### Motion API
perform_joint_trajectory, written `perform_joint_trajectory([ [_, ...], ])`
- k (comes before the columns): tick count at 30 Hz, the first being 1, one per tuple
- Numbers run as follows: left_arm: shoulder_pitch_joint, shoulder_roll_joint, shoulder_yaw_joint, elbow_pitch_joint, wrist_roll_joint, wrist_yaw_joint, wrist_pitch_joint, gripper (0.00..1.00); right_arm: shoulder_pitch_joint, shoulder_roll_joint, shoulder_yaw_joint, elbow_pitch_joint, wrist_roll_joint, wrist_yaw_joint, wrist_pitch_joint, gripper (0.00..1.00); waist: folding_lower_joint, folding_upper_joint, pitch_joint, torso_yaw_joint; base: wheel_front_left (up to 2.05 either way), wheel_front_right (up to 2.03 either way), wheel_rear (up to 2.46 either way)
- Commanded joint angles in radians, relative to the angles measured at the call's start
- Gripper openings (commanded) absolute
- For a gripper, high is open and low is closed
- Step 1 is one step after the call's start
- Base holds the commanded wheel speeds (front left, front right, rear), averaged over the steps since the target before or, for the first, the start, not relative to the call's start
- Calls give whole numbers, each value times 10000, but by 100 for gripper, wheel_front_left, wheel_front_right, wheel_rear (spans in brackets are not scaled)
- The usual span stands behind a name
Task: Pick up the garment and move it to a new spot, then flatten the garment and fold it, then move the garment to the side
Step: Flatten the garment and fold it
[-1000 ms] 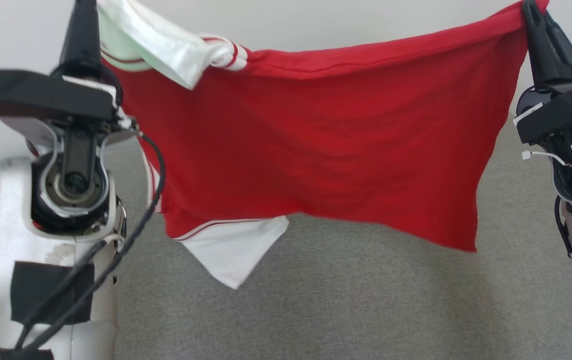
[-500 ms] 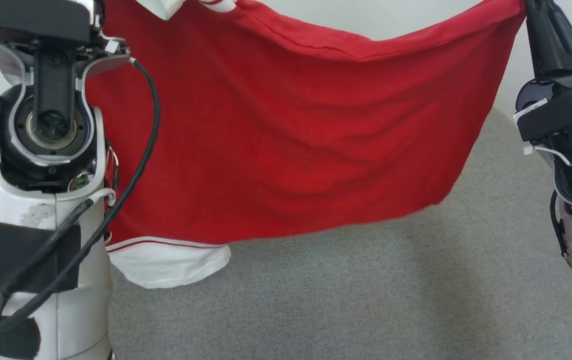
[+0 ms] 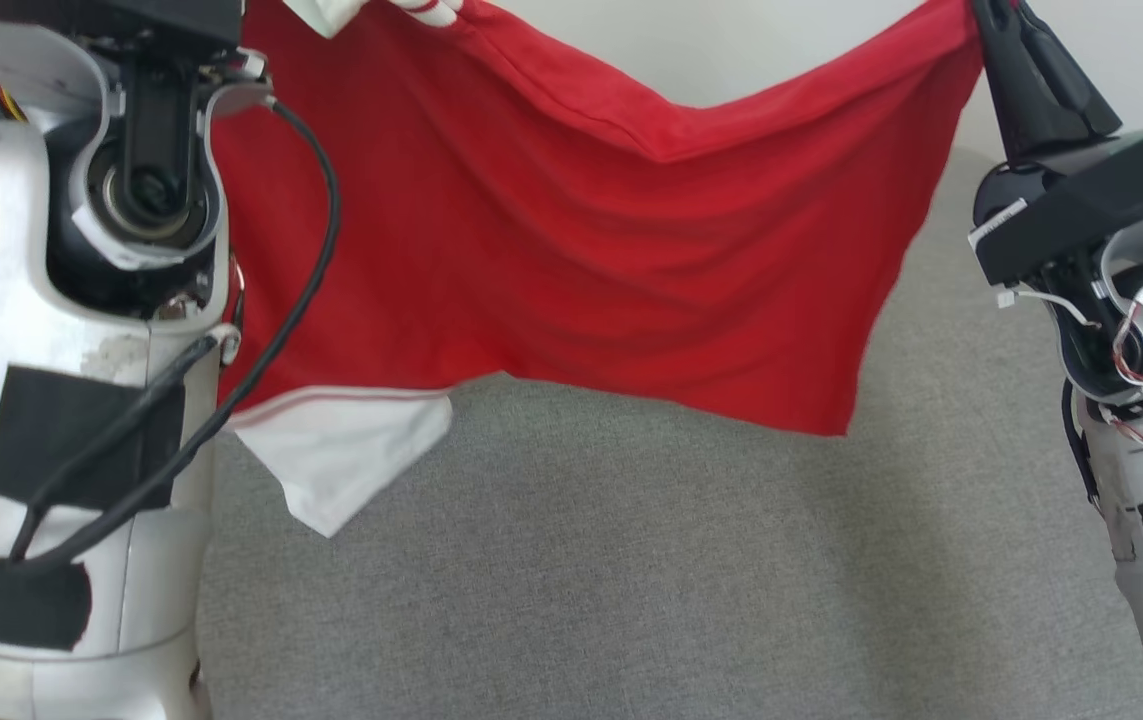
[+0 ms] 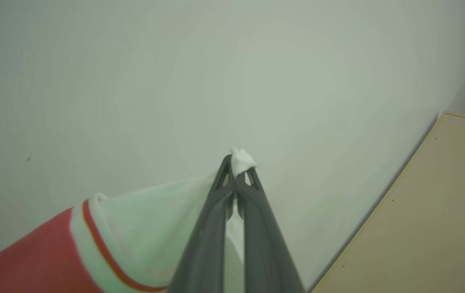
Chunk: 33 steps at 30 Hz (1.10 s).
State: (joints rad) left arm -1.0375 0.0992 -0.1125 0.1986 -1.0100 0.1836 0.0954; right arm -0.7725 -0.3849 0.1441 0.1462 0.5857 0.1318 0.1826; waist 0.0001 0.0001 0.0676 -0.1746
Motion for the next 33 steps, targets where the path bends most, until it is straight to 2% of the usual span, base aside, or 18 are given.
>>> perform_joint_trajectory([
  [1,-318,80,-87,221,223,-113,-142,0,-218,48,153,142,25,-23,-86,0,-1,-1,321,-53,0,0,0],
  [9,-1731,185,-615,1591,1062,-466,-693,0,-1554,123,707,1479,-97,-23,-912,0,-1,-1,1354,-173,0,0,0],
  [19,-3423,522,-1090,3187,2472,-944,-2472,0,-3661,491,1356,3689,-589,-23,-2691,0,-1,-1,2251,-296,0,0,0],
  [28,-4598,441,-1284,3946,3275,-1470,-3499,0,-5103,560,1724,5162,-1122,-23,-4167,0,-1,-1,2671,-311,0,0,0],
  [33,-4820,310,-1174,3592,4005,-1983,-3616,0,-5516,544,1689,5538,-1794,-23,-4478,0,-1,-1,2963,-216,0,0,0],
])
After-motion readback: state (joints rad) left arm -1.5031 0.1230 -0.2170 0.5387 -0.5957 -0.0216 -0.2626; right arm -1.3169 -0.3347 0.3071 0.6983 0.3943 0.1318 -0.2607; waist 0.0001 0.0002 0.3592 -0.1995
